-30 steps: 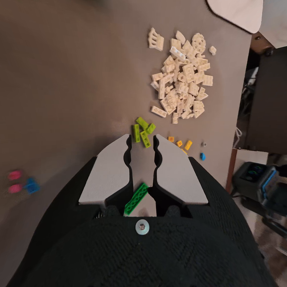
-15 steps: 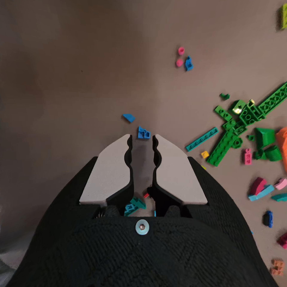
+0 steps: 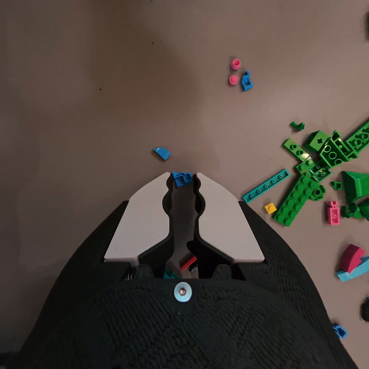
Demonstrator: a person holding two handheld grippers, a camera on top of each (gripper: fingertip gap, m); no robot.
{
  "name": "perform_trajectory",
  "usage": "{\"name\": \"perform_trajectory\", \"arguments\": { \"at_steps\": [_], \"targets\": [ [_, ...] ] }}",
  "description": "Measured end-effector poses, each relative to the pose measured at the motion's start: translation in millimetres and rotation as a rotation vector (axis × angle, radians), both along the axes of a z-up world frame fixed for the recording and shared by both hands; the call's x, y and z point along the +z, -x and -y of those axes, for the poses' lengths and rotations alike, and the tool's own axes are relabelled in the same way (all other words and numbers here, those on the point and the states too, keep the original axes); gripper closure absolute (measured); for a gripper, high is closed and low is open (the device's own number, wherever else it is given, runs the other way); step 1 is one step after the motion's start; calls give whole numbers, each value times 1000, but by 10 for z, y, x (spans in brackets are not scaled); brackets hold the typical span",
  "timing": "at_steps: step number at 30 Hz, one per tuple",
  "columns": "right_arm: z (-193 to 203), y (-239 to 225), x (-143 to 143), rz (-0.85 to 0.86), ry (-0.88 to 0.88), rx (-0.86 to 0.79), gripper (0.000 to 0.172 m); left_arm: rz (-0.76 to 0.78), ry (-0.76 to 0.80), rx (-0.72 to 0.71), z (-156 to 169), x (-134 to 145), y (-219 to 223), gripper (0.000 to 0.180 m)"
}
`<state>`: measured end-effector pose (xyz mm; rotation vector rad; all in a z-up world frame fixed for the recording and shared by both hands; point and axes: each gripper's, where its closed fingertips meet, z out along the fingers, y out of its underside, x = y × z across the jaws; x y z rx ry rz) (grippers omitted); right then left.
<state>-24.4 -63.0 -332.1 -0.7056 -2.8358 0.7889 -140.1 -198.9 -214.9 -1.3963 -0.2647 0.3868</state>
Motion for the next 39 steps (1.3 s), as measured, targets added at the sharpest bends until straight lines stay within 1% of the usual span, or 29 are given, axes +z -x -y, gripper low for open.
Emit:
{"name": "perform_trajectory", "arguments": {
  "at_steps": [4, 6, 7, 10, 12, 13, 15, 18, 20, 22, 25, 27, 29, 31, 33, 35, 37, 39],
  "targets": [
    [-24, 25, 3, -18, -20, 11, 154, -2, 3, -7, -9, -2, -8, 180],
    [-55, 151, 56, -92, -54, 16, 154, -4, -4, -2, -4, 6, -3, 180],
    [-75, 285, 115, -153, -75, 13, 154, -4, -12, 0, 1, 17, -2, 180],
    [-207, 1007, 384, -378, -158, -79, 155, 7, -22, -16, -10, 23, -16, 180],
    [-291, 1556, 525, -463, -173, -155, 155, 6, -14, -23, -22, 14, -23, 180],
    [-339, 1816, 553, -477, -174, -189, 154, 2, -12, -25, -23, 15, -30, 180],
    [-462, 2269, 498, -444, -179, -251, 154, -16, -5, -28, -21, 18, -50, 180],
    [-642, 2752, 301, -334, -136, -360, 154, -47, 9, -25, -25, 21, -73, 180],
    [-705, 2922, 198, -286, -119, -399, 154, -67, 18, -25, -30, 23, -93, 180],
    [-699, 2997, 134, -251, -108, -397, 154, -85, 22, -26, -36, 29, -109, 180],
    [-690, 3044, 83, -238, -119, -375, 154, -115, 13, -9, -18, 63, -103, 180],
    [-709, 3032, 96, -242, -133, -365, 150, -115, 9, -9, -13, 68, -103, 180],
    [-701, 2980, 206, -273, -108, -346, 147, -94, 6, -14, -12, 57, -90, 180],
    [-626, 2820, 357, -274, -47, -302, 145, -67, -6, -19, -2, 54, -75, 180],
    [-408, 2449, 504, -200, 51, -193, 143, -44, -16, -20, 7, 50, -53, 180],
    [-90, 1887, 620, -92, 148, -35, 140, -18, -18, -21, 6, 33, -31, 180],
    [135, 1390, 630, -91, 131, 117, 138, 1, -23, -28, 2, 26, -25, 180],
    [289, 974, 525, -127, 53, 267, 142, 14, -28, -35, -2, 23, -26, 180]
  ]
}}
